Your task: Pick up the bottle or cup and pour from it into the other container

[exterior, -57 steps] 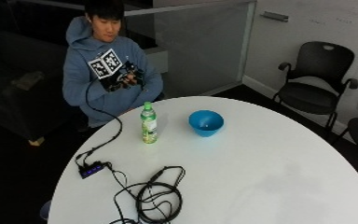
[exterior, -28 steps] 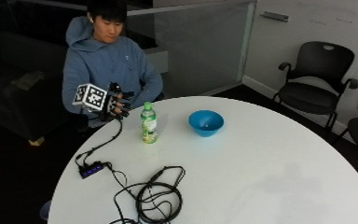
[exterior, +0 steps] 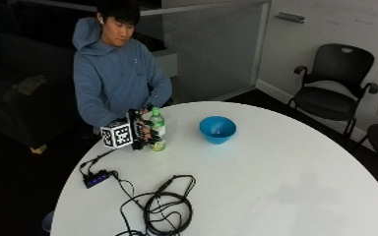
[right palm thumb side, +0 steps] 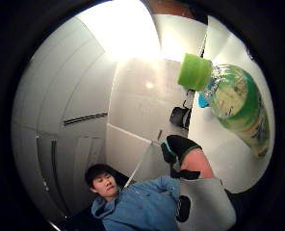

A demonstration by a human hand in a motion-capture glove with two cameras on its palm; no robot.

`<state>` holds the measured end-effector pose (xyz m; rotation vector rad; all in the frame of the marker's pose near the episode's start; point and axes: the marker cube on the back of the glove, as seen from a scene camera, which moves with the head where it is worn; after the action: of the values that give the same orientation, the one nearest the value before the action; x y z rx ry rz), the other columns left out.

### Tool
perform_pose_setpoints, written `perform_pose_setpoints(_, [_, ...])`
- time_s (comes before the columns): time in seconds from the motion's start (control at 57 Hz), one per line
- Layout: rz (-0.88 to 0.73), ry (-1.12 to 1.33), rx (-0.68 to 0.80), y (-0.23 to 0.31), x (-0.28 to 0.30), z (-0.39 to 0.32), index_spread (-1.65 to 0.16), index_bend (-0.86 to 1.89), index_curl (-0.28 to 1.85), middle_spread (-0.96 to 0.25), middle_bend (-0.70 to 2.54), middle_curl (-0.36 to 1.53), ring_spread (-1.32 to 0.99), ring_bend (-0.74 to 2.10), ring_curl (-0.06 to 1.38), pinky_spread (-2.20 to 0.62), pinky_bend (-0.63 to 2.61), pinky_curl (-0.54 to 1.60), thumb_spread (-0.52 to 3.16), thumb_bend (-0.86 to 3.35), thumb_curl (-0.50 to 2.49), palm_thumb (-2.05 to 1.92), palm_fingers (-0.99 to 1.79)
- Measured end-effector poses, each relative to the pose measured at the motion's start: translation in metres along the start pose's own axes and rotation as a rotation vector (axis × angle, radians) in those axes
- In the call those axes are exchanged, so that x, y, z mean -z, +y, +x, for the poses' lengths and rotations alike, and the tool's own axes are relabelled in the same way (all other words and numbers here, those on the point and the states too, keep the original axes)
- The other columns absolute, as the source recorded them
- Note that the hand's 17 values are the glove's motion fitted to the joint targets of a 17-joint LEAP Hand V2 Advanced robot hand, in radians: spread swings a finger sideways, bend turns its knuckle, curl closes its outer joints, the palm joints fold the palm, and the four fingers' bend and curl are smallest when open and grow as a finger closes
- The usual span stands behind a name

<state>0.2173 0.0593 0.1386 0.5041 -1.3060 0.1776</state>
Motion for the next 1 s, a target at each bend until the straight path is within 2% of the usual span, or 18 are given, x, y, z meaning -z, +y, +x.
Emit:
perform_pose_setpoints(0.193, [0.083, -0.012, 0.034, -0.009, -0.032, 0.010, -0.31, 0.12, 0.19, 0.12, 0.24, 0.32, 0.18, 0.60, 0.31, 0.26, 0.68, 0.29, 0.83, -0.02, 0.41, 0.74, 0.34])
perform_pose_setpoints(0.246, [0.149, -0.008, 0.036, -0.013, -0.036, 0.011, -0.27, 0.13, 0.20, 0.11, 0.27, 0.33, 0.15, 0.60, 0.30, 0.24, 0.69, 0.29, 0.82, 0.00, 0.42, 0.81, 0.50])
perform_pose_setpoints(0.316, [0.179, -0.010, 0.019, -0.020, -0.042, 0.010, -0.20, 0.17, 0.23, 0.07, 0.40, 0.37, 0.02, 0.59, 0.30, 0.13, 0.64, 0.27, 0.78, 0.04, 0.46, 0.94, 0.91])
perform_pose_setpoints(0.421, [0.153, 0.062, -0.019, -0.039, -0.049, 0.002, -0.16, 0.15, 0.27, 0.01, 0.39, 0.41, -0.07, 0.58, 0.34, 0.00, 0.61, 0.29, 0.63, 0.03, 0.52, 1.02, 1.02])
perform_pose_setpoints(0.579, [0.029, 0.328, -0.040, -0.085, -0.062, -0.024, -0.14, 0.13, 0.30, -0.02, 0.36, 0.44, -0.12, 0.52, 0.37, -0.10, 0.62, 0.33, 0.41, -0.02, 0.58, 1.07, 1.07])
perform_pose_setpoints(0.684, [-0.113, 0.570, -0.083, -0.123, -0.078, -0.046, -0.13, 0.13, 0.31, -0.03, 0.35, 0.45, -0.14, 0.50, 0.39, -0.12, 0.61, 0.34, 0.34, -0.03, 0.61, 1.07, 1.09])
perform_pose_setpoints(0.877, [-0.437, 1.105, -0.189, -0.170, -0.122, -0.061, -0.12, 0.13, 0.32, -0.04, 0.33, 0.47, -0.15, 0.49, 0.41, -0.14, 0.59, 0.36, 0.26, -0.04, 0.64, 1.06, 1.11])
perform_pose_setpoints(1.0, [-0.573, 1.441, -0.243, -0.195, -0.153, -0.063, -0.12, 0.13, 0.33, -0.04, 0.33, 0.48, -0.15, 0.48, 0.43, -0.15, 0.59, 0.37, 0.25, -0.04, 0.65, 1.05, 1.12])
